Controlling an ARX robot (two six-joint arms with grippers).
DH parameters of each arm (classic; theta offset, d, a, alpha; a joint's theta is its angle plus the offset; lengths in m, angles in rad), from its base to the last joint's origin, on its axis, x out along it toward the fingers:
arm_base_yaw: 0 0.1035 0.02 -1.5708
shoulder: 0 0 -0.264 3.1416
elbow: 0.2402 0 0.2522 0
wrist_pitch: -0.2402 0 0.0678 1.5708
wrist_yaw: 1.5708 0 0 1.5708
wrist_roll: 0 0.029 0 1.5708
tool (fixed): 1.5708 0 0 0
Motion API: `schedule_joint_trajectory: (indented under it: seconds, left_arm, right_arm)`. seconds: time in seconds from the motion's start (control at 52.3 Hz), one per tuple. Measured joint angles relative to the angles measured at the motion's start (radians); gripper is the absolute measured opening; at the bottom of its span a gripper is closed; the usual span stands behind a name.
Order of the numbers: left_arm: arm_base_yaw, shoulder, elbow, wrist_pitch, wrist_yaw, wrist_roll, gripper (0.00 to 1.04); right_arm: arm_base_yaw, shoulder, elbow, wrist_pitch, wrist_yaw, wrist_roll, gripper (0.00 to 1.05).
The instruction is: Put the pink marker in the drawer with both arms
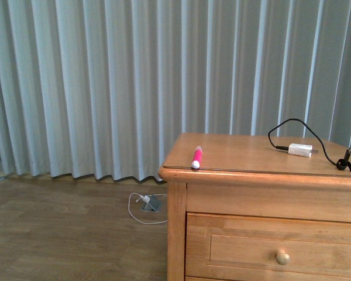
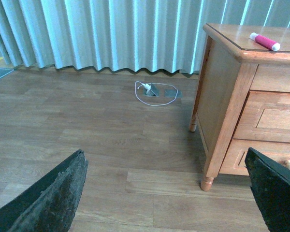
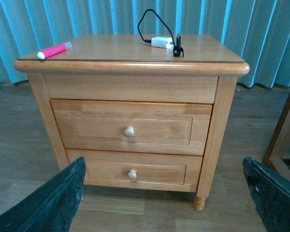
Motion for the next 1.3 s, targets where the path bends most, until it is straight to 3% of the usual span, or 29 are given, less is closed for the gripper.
schedule_joint_trajectory:
  seconds: [1.3]
  left_arm:
    - [0.0,0.0,0.0,0.0,0.0,0.0,0.99]
  right_arm:
    - [0.0,0.0,0.0,0.0,0.0,0.0,0.96]
